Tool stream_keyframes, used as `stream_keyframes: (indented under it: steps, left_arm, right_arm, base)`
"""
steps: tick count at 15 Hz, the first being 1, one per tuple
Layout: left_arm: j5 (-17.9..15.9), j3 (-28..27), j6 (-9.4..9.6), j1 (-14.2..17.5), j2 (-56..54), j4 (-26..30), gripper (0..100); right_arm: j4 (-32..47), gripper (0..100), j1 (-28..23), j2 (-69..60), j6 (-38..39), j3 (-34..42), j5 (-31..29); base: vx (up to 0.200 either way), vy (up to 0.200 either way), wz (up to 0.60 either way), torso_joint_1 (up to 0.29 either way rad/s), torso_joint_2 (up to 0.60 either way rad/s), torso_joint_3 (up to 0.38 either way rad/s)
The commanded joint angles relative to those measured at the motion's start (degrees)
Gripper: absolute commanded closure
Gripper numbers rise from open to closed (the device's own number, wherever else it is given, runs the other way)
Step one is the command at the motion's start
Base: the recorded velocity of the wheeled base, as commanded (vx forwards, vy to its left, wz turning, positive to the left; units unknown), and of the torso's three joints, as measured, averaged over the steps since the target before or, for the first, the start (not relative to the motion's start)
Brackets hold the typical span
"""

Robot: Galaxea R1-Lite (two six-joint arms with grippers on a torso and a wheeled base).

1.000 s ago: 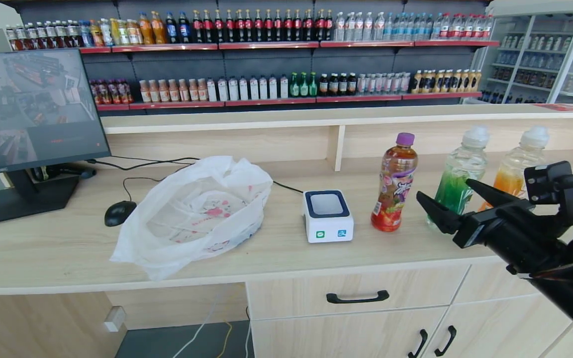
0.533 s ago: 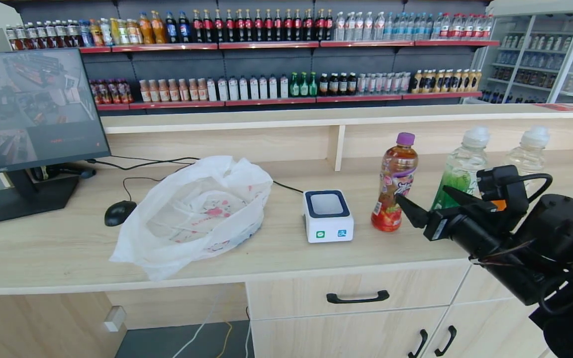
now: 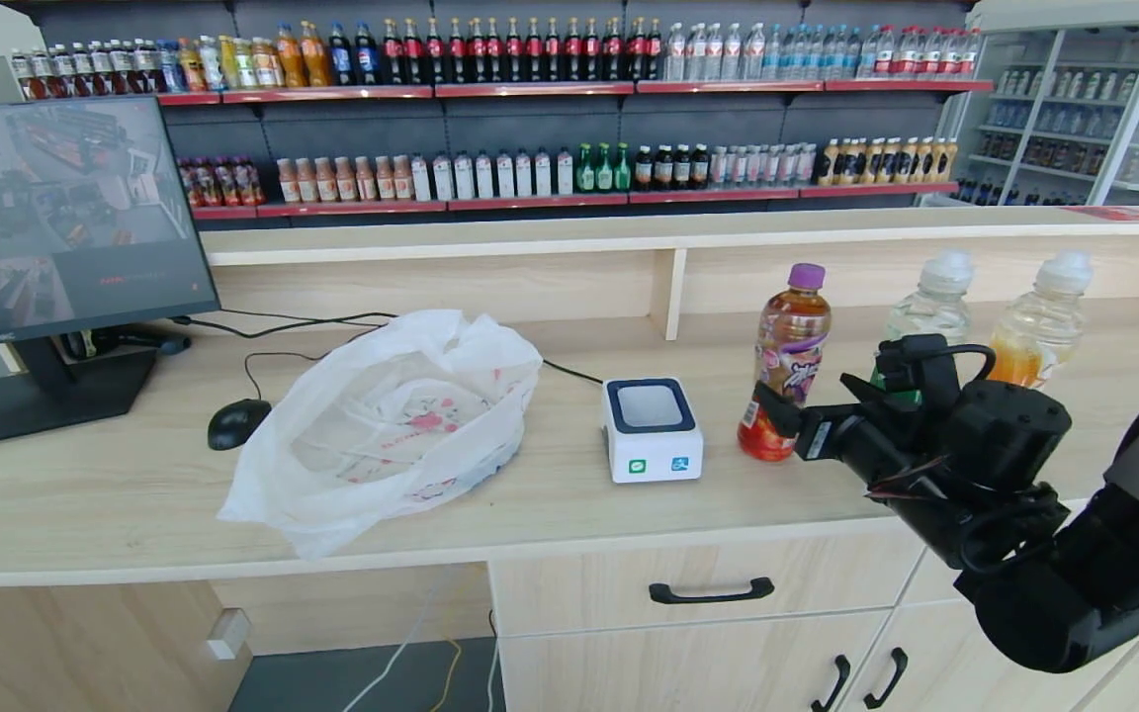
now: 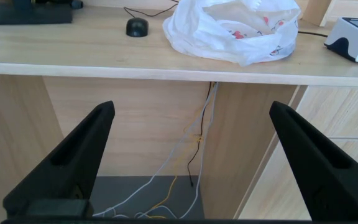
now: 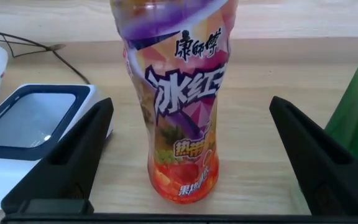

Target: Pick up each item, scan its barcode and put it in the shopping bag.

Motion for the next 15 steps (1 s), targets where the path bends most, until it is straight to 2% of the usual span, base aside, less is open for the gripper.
stream_keyframes:
  steps: [1,8,15]
  left_arm:
    - [0.0,0.0,-0.01,0.0,0.0,0.0,0]
    - [0.0,0.0,-0.01,0.1,0.0,0.0,0]
    - [0.0,0.0,-0.01,0.0,0.0,0.0,0]
  right_arm:
    - [0.0,0,-0.5,2.3,-0.1,-2.0,-0.1]
    - [0.4,0,-0.4,7.8,-0.2,-11.3,-0.3]
    - [0.6,0,-0.8,9.9,-0.1,-14.8,-0.5]
  base:
    - [0.0,0.0,0.0,0.0,0.0,0.0]
    - [0.0,0.0,0.0,0.0,0.0,0.0]
    - [0.0,0.0,0.0,0.0,0.0,0.0]
